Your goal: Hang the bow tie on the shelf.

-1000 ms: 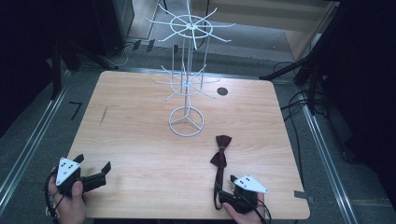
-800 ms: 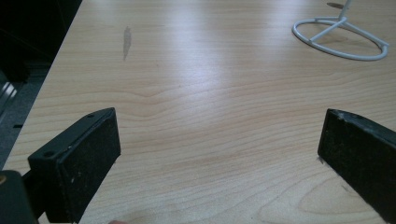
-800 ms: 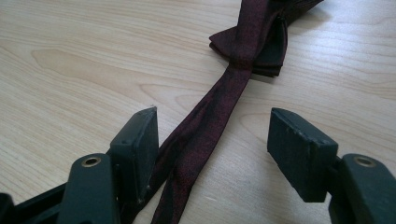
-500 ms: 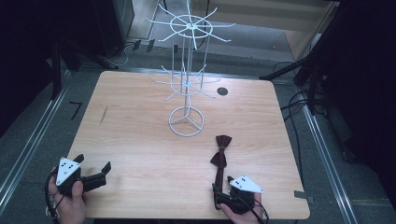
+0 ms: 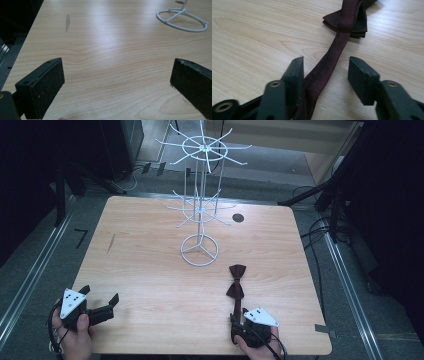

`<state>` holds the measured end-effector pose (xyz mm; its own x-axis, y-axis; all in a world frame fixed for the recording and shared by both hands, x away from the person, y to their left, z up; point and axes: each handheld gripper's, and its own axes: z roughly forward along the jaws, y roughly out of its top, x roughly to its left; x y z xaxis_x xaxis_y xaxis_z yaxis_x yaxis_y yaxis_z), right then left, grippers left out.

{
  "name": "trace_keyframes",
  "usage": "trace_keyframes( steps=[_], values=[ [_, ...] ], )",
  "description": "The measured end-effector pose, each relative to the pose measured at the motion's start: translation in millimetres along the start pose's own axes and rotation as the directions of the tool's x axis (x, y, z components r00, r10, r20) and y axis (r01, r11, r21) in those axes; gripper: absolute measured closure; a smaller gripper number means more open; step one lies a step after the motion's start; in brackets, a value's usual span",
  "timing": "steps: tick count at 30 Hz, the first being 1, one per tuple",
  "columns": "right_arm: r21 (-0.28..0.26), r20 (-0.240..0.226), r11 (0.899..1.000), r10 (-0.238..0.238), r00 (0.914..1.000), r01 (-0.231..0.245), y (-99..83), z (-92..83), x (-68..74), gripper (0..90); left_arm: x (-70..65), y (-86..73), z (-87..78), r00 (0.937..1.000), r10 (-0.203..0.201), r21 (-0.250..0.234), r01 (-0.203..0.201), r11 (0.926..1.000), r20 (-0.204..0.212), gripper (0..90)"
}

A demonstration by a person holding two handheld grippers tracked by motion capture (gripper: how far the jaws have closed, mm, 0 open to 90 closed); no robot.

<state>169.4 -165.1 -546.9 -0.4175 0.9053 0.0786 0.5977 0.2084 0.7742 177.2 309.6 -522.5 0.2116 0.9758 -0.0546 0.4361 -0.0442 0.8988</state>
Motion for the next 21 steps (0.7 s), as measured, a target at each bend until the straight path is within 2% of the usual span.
trace_keyframes(
  steps=[4,6,9,10,11,14,16,21],
  values=[
    [-0.001,0.013,1.000,0.013,0.9998,-0.013,0.3,-0.4,-2.6,71.2,0.2,0.0,0.0,1.0000,-0.001,0.002,0.001,1.0000,0.001,0.0],
    [0.002,0.016,1.000,0.017,0.9997,-0.017,0.4,-0.9,-5.0,81.7,0.1,0.1,0.0,1.0000,0.000,0.002,0.000,1.0000,0.002,0.0],
    [0.008,-0.022,0.999,0.035,0.9991,-0.035,0.9,-1.1,-9.2,90.0,0.2,0.1,0.1,1.0000,-0.001,0.002,0.001,1.0000,0.002,0.0],
    [0.008,-0.022,0.999,0.035,0.9991,-0.035,0.9,-1.1,-9.2,90.0,0.2,0.1,0.1,1.0000,-0.001,0.002,0.001,1.0000,0.002,0.0],
    [0.010,-0.053,0.999,0.051,0.9973,-0.050,0.4,-1.4,-11.9,90.0,0.4,0.1,0.0,1.0000,-0.002,0.003,0.002,1.0000,0.002,0.0],
    [0.010,-0.078,0.998,0.062,0.9950,-0.062,0.5,-1.7,-13.2,90.0,0.3,0.1,0.0,1.0000,-0.004,0.002,0.004,1.0000,0.001,0.0],
    [-0.028,-0.099,0.997,0.062,0.9932,-0.065,1.3,-5.6,-13.9,90.0,0.5,0.1,0.0,1.0000,-0.004,0.002,0.004,1.0000,0.002,0.0],
    [-0.123,-0.098,0.990,0.052,0.9938,-0.064,6.4,-17.4,-15.0,90.0,0.3,0.1,-0.1,1.0000,-0.002,0.001,0.002,1.0000,0.001,0.0]
  ],
)
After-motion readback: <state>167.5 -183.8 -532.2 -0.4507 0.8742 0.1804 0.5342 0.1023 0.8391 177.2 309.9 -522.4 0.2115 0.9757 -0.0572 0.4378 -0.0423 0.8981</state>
